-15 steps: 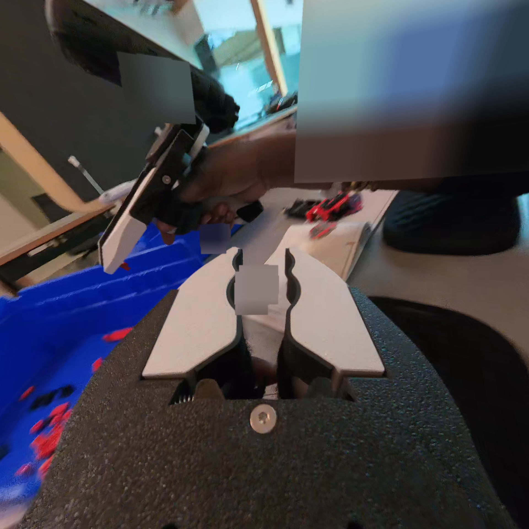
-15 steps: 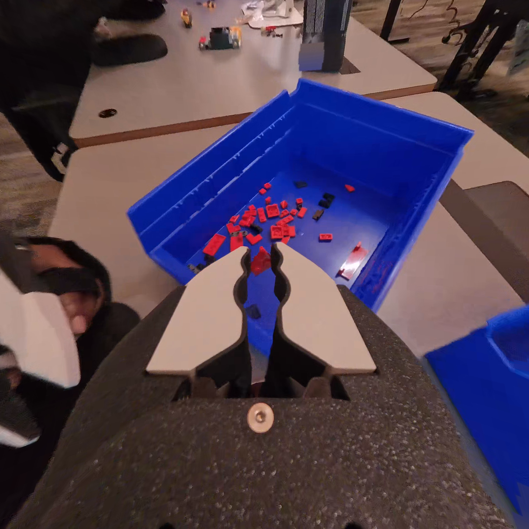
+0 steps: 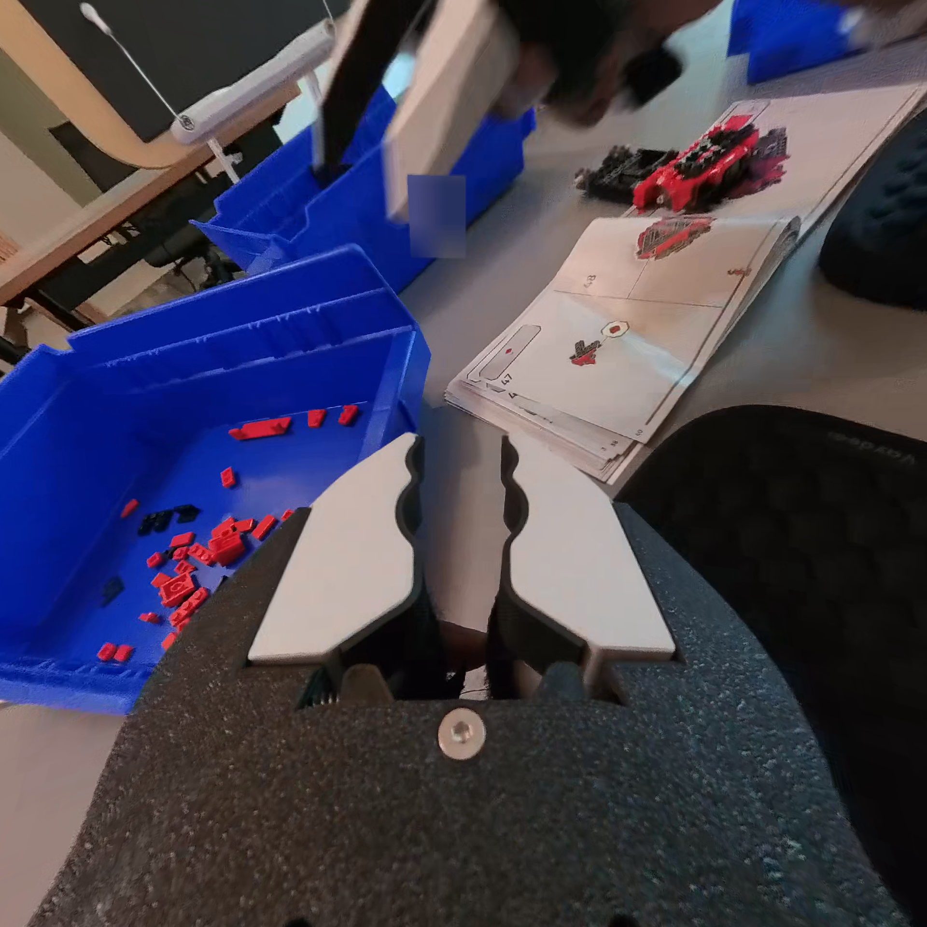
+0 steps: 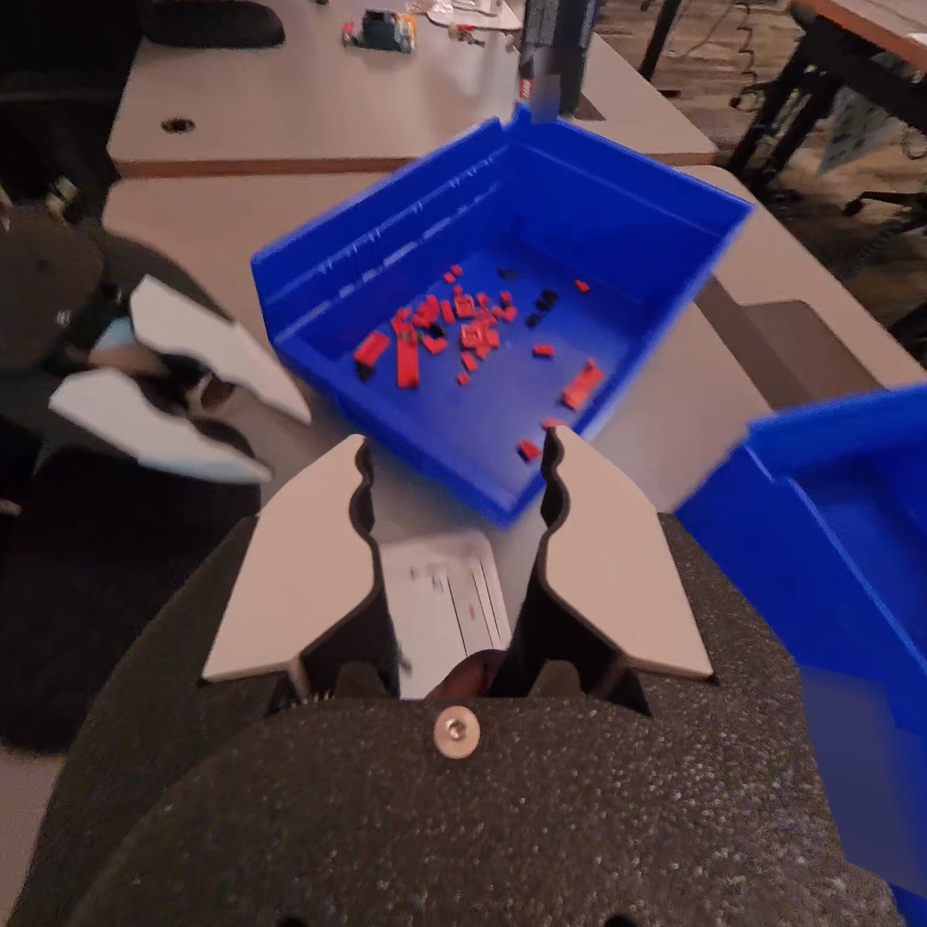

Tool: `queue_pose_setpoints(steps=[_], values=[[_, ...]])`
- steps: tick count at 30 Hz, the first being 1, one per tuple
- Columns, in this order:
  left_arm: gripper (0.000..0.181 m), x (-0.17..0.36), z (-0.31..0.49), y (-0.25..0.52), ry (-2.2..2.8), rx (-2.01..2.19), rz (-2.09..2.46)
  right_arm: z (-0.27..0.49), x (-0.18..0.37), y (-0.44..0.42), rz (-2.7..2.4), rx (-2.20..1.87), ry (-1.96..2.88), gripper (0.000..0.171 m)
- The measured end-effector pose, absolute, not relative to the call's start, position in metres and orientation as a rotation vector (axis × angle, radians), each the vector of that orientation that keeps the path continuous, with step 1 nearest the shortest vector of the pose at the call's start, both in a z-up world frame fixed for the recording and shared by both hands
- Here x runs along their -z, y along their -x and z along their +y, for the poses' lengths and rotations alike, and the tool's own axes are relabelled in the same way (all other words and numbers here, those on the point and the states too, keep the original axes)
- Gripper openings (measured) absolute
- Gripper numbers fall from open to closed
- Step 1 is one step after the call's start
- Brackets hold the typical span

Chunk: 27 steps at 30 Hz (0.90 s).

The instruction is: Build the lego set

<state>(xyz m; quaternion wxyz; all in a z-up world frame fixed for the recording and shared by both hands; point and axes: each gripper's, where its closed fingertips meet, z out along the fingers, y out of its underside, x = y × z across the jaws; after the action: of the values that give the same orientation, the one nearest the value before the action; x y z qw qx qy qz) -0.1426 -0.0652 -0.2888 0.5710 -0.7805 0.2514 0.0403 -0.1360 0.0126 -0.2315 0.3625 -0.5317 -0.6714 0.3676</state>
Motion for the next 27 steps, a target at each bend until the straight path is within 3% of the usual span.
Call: queue_pose_setpoints(steps=[6,11,19,23,27], values=[[0.028,0.280,-0.060,0.114,1.680,-0.065,0.631,0.080,0.235,-0.024,-1.741,-0.728,1.518,0.092],[0.026,0.282,-0.052,0.098,1.548,-0.282,0.789,0.103,0.278,-0.096,-1.880,-0.681,1.709,0.106],[0.025,0.288,-0.049,0.101,1.542,-0.314,0.814,0.090,0.332,-0.088,-2.087,-0.548,1.640,0.070],[0.025,0.289,-0.050,0.101,1.539,-0.322,0.823,0.098,0.345,-0.089,-2.106,-0.494,1.738,0.084],[0.025,0.289,-0.051,0.100,1.532,-0.324,0.829,0.100,0.356,-0.090,-2.131,-0.466,1.779,0.081]])
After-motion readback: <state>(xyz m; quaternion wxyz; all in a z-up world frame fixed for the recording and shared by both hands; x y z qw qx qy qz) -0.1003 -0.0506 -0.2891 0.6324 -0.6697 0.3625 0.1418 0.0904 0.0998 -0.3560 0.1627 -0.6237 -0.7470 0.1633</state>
